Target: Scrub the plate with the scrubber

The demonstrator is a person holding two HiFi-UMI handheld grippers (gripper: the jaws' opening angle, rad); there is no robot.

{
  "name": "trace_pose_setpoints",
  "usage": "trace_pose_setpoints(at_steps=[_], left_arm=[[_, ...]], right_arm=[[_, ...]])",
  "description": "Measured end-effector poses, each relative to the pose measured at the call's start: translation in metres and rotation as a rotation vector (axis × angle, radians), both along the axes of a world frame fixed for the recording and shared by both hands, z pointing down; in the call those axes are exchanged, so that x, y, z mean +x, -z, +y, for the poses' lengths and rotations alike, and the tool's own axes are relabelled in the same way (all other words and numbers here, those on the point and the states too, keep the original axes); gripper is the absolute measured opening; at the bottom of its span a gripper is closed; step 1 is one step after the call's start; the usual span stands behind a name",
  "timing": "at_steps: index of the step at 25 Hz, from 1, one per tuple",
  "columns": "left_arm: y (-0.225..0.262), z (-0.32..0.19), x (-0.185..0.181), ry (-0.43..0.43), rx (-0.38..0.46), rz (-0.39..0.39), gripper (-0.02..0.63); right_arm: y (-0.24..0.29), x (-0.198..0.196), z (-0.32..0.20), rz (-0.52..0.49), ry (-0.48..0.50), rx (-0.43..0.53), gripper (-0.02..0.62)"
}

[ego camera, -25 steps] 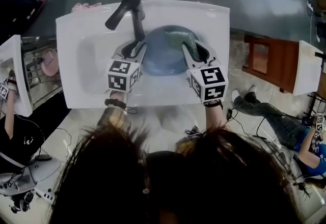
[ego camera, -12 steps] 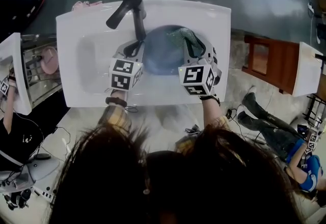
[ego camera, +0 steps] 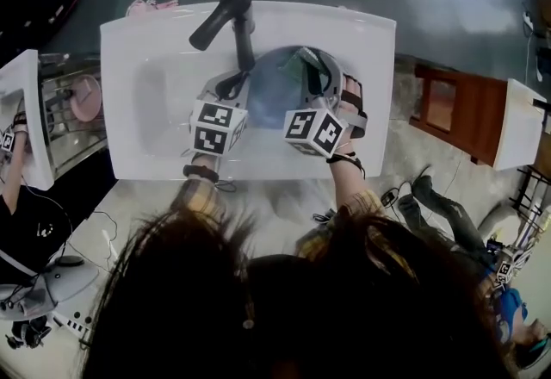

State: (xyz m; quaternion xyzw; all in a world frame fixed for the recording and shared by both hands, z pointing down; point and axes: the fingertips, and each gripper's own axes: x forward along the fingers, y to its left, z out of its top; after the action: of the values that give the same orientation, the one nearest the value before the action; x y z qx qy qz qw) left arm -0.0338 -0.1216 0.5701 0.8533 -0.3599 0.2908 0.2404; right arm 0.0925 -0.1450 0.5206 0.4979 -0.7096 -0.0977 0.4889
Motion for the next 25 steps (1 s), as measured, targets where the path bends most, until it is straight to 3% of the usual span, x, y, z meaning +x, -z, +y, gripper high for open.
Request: trace_pose_setpoints(at_steps=[10,17,25], left_arm=[[-0.002,0.000,0.000,0.000,-0.009,-0.006,0.028],[-0.007,-0.002,-0.001,0.010,-0.023,-0.029,0.028],[-0.015,0.000,-0.009,0.036,-0.044,-0.049,0.028]], right_arm=[[-0.008,-0.047,0.002,0.000,0.116,-0.032,0.103],[-0.029,-0.078,0.018,-0.029,0.183,-0.141,0.103],[-0.060,-0.088,0.052,-0.031,0.222,-0.288,0.103]])
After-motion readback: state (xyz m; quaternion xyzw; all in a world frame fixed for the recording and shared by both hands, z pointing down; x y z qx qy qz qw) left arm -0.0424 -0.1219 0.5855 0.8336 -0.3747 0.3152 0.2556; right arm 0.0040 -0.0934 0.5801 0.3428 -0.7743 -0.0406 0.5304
